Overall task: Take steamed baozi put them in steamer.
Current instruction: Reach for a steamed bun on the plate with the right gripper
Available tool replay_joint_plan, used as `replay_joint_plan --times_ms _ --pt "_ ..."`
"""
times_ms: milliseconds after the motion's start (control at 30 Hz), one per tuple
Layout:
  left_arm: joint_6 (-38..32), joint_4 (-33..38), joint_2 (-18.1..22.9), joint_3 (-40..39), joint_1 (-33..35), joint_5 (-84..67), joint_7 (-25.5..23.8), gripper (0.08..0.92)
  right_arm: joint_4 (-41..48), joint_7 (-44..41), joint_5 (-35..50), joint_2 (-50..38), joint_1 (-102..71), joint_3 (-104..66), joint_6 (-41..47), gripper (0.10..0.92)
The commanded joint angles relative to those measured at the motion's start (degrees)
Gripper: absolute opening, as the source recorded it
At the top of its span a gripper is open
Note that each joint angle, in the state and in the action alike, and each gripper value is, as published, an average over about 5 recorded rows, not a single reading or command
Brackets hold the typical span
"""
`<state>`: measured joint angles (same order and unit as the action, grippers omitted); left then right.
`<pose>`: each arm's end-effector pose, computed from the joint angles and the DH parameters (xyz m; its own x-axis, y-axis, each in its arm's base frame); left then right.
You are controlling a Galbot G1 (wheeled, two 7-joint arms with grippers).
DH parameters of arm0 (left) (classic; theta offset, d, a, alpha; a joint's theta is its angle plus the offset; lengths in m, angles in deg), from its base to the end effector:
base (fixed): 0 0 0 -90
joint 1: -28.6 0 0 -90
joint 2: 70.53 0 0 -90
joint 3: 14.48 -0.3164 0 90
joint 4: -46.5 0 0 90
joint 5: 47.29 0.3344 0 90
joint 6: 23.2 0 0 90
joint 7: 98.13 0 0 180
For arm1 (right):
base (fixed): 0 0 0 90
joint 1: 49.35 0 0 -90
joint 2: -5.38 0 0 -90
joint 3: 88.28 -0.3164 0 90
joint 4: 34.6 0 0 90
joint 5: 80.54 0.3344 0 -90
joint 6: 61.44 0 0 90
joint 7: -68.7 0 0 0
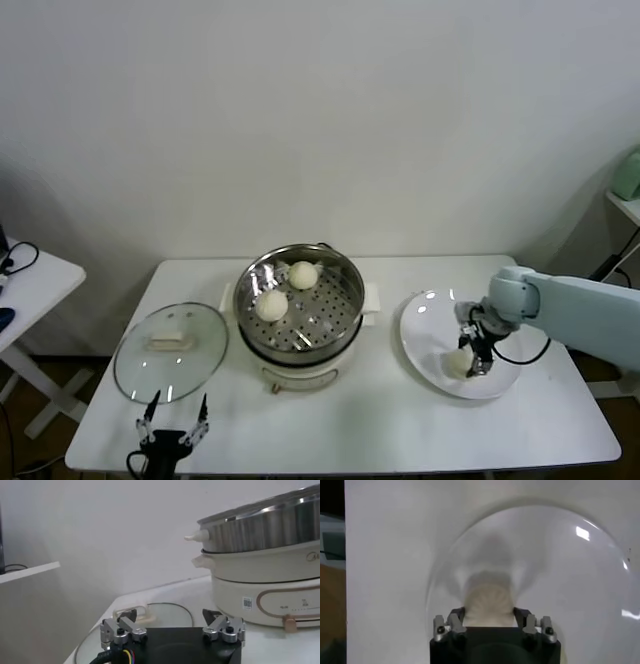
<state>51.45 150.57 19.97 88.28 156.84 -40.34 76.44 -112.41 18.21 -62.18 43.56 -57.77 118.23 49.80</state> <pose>0.1026 0.0696 -0.3810 -0.9828 -0.0737 0.1692 -0.0344 0.9740 0.2240 0.4427 -0.1234 -0.2130 -0.0459 -0.0216 0.9987 -0.9989 0.0004 -0.0459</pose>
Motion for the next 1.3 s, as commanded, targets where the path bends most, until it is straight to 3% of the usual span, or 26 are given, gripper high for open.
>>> replay_joint_plan --times_ms 33,467,867,1100,1300 --pt "0.0 0.0 0.1 0.0 -0.1 0.0 0.0 0.823 -0.4 -0.6 0.0 0.1 2.2 1.3 -0.4 0.646" --pt "0.3 0.9 0.2 0.5 -0.1 -0.3 0.0 0.823 -9.3 -7.1 2.4 1.4 28.3 16.5 -7.0 0.628" --pt "0.3 1.3 0.0 0.5 0.2 -0.5 0.0 0.823 -11.5 -11.1 4.6 9.7 45.5 16.1 -18.3 0.619" --pt "0.2 1.3 0.1 0.3 0.4 -0.2 0.1 0.823 -16.6 -9.4 -2.1 14.4 46.9 9.2 -29.2 0.611" --pt "0.1 1.1 0.0 0.5 0.4 -0.2 0.1 0.823 -22.3 -7.1 -4.8 19.0 45.6 5.1 -33.7 0.603"
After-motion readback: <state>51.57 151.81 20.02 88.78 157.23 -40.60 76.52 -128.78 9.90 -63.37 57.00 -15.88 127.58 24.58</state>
